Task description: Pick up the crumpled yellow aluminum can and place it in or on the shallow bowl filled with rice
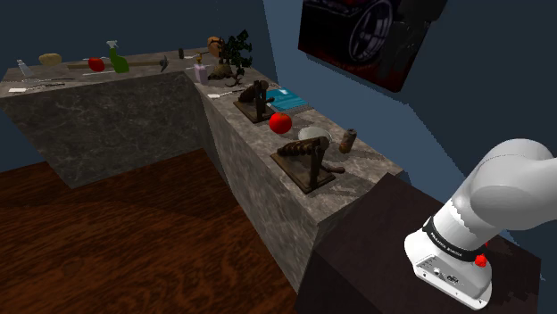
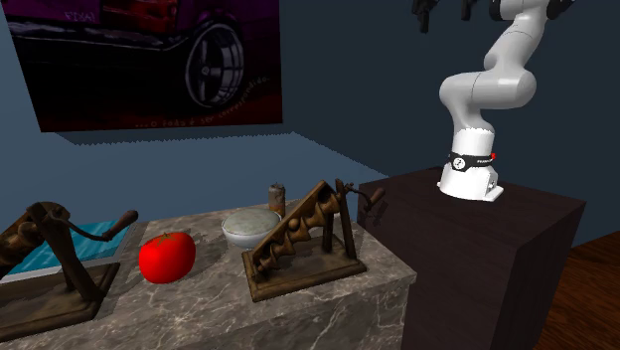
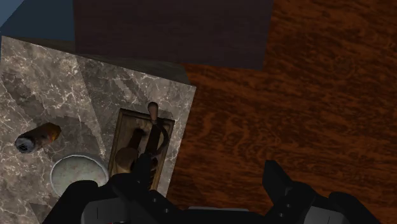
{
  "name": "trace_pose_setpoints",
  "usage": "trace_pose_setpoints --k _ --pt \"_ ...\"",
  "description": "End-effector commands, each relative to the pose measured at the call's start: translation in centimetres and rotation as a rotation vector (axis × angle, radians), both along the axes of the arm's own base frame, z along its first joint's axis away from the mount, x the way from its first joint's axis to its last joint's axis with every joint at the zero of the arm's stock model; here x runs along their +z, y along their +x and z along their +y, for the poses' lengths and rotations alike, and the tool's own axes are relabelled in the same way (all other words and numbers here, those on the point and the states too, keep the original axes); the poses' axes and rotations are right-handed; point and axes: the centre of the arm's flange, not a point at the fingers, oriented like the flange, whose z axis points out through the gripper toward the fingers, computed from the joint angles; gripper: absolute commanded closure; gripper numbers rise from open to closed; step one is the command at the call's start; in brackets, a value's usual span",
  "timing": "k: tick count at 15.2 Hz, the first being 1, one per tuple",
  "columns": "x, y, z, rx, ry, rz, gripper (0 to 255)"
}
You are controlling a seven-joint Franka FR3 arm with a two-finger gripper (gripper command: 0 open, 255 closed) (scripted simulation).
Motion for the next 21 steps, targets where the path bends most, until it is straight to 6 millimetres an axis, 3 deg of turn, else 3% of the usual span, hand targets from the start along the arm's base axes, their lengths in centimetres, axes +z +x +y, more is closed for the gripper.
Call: trace_pose_setpoints --k 1,21 --pt "0.0 0.0 0.0 0.0 0.0 0.0 0" --pt "-17.9 8.6 -17.3 -0.106 0.018 -0.031 0"
